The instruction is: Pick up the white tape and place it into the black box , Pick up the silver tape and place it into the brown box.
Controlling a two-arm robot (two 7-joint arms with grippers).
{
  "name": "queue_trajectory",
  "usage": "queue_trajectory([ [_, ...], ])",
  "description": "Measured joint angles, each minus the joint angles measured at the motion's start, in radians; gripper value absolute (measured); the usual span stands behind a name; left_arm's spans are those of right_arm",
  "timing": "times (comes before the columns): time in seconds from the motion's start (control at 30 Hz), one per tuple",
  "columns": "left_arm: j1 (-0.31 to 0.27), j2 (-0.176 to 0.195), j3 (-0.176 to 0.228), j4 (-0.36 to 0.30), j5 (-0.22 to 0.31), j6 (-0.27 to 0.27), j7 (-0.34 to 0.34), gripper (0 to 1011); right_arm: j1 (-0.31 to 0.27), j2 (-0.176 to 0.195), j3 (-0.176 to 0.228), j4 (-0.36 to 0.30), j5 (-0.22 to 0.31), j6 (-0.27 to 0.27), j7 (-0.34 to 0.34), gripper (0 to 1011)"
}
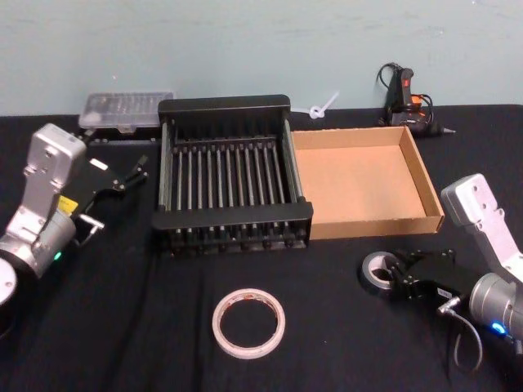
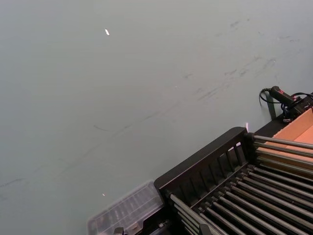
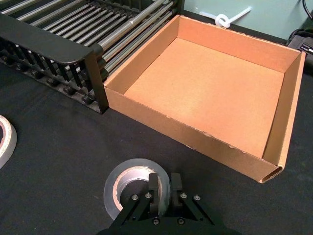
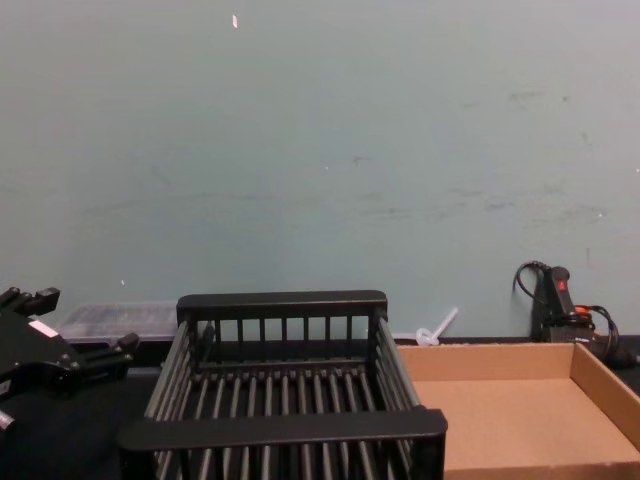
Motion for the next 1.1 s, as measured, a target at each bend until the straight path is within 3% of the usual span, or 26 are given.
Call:
queue_trajectory([
  [0.67, 0.0, 0.0, 0.0, 0.0, 0.0, 0.0, 0.0, 1001, -0.011, -0.006, 0.064, -0.052, 0.016, -0.094, 0.041, 156],
  [0.93, 0.0, 0.0, 0.0, 0.0, 0.0, 0.0, 0.0, 1001, 0.041, -0.04, 0.072, -0.023, 0.001, -0.133, 0.021, 156],
  [1.1, 0.0, 0.0, 0.0, 0.0, 0.0, 0.0, 0.0, 1001, 0.105, -0.076, 0.068, 0.026, -0.021, -0.147, 0.005, 156],
])
